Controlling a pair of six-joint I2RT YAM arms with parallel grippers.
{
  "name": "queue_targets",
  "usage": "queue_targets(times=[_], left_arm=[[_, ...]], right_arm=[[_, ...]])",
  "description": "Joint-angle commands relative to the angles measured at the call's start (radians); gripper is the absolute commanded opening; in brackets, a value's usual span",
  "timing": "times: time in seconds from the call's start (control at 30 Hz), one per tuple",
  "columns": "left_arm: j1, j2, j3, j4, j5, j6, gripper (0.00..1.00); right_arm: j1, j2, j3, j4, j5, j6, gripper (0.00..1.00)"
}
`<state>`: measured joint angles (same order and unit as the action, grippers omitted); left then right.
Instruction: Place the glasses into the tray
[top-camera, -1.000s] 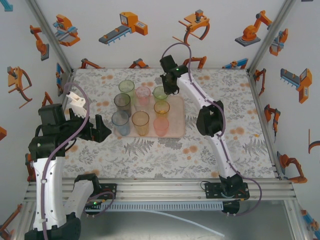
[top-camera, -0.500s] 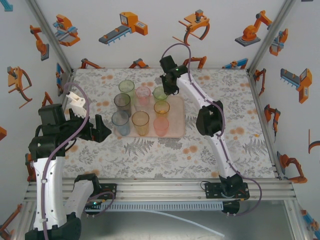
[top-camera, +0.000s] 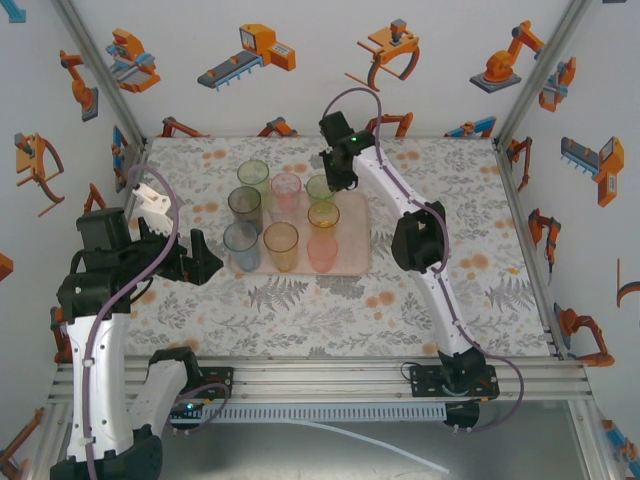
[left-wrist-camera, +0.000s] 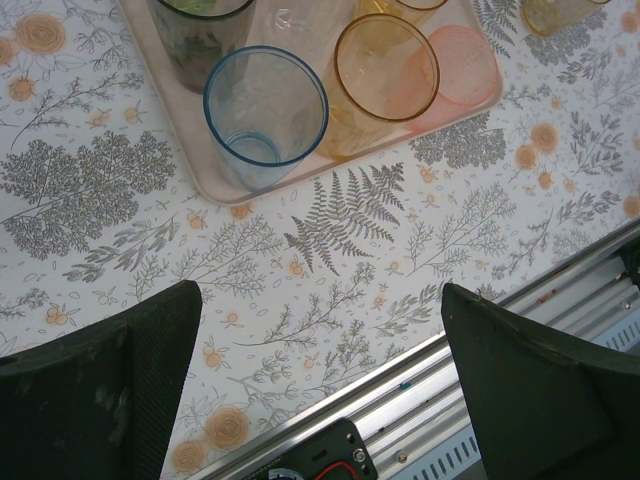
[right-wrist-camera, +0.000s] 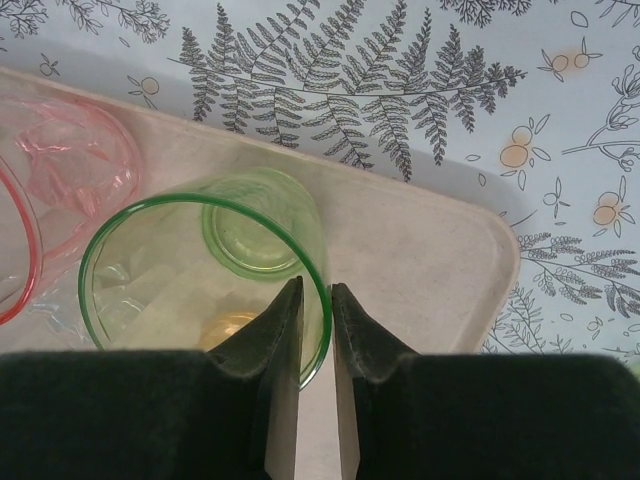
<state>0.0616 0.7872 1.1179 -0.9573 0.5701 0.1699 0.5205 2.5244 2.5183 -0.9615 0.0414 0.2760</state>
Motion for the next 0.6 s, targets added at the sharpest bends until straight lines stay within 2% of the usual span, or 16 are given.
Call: queue_targets(times=[0.0,0.57], left_arm=[[0.008,-0.010,-0.004,0.014,0.027,-0.011,0.97],[0.012,-0.003,0.005,0.014,0.031,-0.017,0.97]], right_arm=[[0.007,0.029,0.039,-0.020,-0.014,-0.001,0.22],[0.006,0.019,0.057,-0.019,-0.025,-0.001,0.36]])
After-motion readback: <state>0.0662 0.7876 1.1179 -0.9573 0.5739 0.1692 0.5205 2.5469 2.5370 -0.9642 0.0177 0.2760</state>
